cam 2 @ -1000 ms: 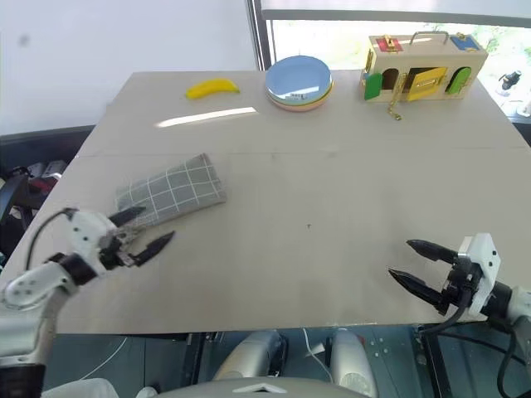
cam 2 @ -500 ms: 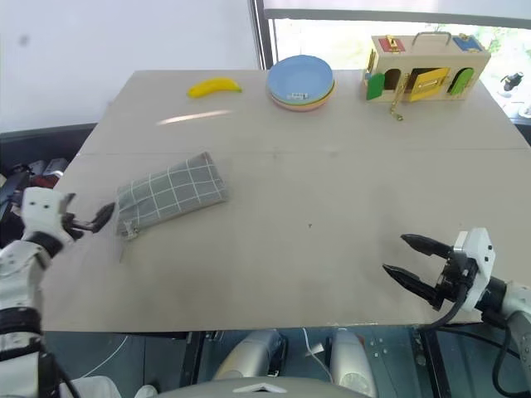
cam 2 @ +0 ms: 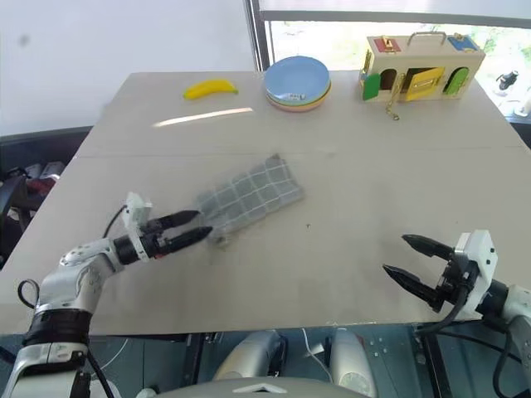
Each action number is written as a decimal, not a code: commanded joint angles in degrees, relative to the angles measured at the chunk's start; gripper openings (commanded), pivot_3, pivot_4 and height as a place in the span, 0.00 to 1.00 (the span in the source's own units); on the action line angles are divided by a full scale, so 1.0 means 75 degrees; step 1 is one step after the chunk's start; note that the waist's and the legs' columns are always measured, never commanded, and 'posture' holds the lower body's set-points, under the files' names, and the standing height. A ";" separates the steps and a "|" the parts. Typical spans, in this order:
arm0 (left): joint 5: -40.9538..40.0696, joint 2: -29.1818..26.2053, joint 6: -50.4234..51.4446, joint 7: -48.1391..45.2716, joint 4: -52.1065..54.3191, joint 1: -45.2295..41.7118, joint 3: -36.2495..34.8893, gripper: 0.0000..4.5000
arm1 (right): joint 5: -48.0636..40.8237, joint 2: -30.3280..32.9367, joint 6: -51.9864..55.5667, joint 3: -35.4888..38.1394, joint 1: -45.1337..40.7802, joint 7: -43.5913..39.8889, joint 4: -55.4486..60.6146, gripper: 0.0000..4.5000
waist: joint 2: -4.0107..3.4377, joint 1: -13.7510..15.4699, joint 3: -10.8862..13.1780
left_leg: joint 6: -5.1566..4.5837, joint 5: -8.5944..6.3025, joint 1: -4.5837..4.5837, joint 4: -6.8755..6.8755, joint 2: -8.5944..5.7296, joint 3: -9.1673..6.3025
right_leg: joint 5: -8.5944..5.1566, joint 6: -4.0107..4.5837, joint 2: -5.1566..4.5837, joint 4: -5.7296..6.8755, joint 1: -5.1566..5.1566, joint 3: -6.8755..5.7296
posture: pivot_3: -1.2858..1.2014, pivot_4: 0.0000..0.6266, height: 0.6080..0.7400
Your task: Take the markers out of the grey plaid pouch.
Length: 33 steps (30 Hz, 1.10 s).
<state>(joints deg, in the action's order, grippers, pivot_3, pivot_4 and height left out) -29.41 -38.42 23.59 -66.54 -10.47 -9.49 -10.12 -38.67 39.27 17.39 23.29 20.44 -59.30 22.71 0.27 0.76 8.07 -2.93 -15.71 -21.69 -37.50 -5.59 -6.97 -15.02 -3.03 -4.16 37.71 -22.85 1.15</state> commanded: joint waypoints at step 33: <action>0.6093 -0.1177 -1.0850 0.2323 -0.3408 -0.1622 0.2300 0.98 | 0.0012 -0.0100 -0.0214 0.0146 -0.0009 0.0192 0.0261 0.89 | -0.0063 0.0029 -0.0035 | -0.0006 -0.0001 0.0027 0.0009 -0.0005 0.0004 | 0.0001 -0.0002 0.0001 0.0005 0.0012 -0.0002 | 0.52 0.24 1.00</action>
<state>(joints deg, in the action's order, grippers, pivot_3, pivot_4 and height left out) 12.22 -48.38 -57.87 -50.98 -33.77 -22.30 4.69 -38.20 38.04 16.30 23.23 20.53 -57.94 23.55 -0.20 0.98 7.80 -2.98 -15.72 -21.47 -37.43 -5.64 -6.94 -15.02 -3.04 -4.16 37.76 -22.74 1.13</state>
